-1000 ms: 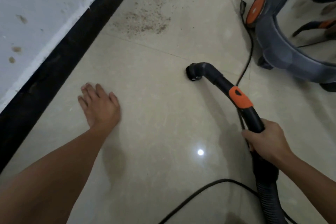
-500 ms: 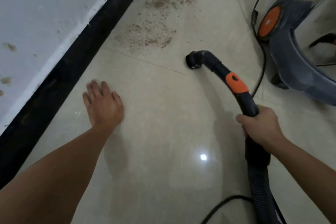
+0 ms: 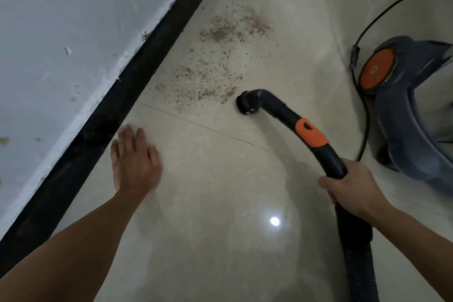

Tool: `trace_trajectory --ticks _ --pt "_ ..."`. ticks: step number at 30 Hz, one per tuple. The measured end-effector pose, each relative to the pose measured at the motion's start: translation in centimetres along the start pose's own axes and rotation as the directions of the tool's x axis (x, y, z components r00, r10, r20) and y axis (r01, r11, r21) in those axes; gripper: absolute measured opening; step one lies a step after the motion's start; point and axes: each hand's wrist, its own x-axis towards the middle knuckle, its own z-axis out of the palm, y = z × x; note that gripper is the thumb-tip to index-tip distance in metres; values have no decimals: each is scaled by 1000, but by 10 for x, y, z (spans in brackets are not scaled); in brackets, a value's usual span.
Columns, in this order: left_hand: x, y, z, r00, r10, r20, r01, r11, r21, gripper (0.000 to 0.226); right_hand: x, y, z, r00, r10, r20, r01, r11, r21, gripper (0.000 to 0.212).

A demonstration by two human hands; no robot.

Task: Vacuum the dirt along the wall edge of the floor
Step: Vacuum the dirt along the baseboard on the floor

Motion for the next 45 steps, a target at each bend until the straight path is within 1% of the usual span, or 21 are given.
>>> trace_trajectory --ticks 5,8,11,13,18,20,24,28,31,36,45 --pt "-1 0 -1 1000 -7 6 7 1000 -20 63 -50 26 0 998 28 54 -25 998 -65 21" --pt "0 -1 -2 1000 -1 15 1 1000 -19 63 -63 31 11 997 32 67 -27 996 -88 23" --pt "2 -1 -1 1000 4 6 -4 1000 -7 59 -49 19 23 1000 8 30 -6 999 -37 16" --pt "2 -1 -1 1000 -3 9 3 1000 5 60 -31 5 28 1000 1 -8 0 1000 22 12" --pt "2 -1 -1 1000 1 14 -2 1000 22 62 23 -32 27 998 33 -55 -26 993 114 13" --pt "3 -1 -1 1000 -1 4 1 1000 7 63 34 -40 24 998 26 -58 -20 994 106 13" --pt "2 2 -5 1000 11 -16 -11 1000 11 60 22 -42 28 1000 0 16 -1 998 56 14" --pt "3 3 -9 999 1 52 -3 999 44 62 13 -48 46 996 -23 84 21 1000 22 16" --pt "4 2 -8 998 -12 63 9 999 49 62 23 -62 57 994 -53 100 51 998 21 16" --pt "5 0 -6 997 -24 79 20 999 46 62 38 -92 75 984 -111 143 109 994 21 18" --pt "4 -1 -5 994 -16 108 12 999 33 61 56 -159 105 953 -224 205 230 973 -8 13"
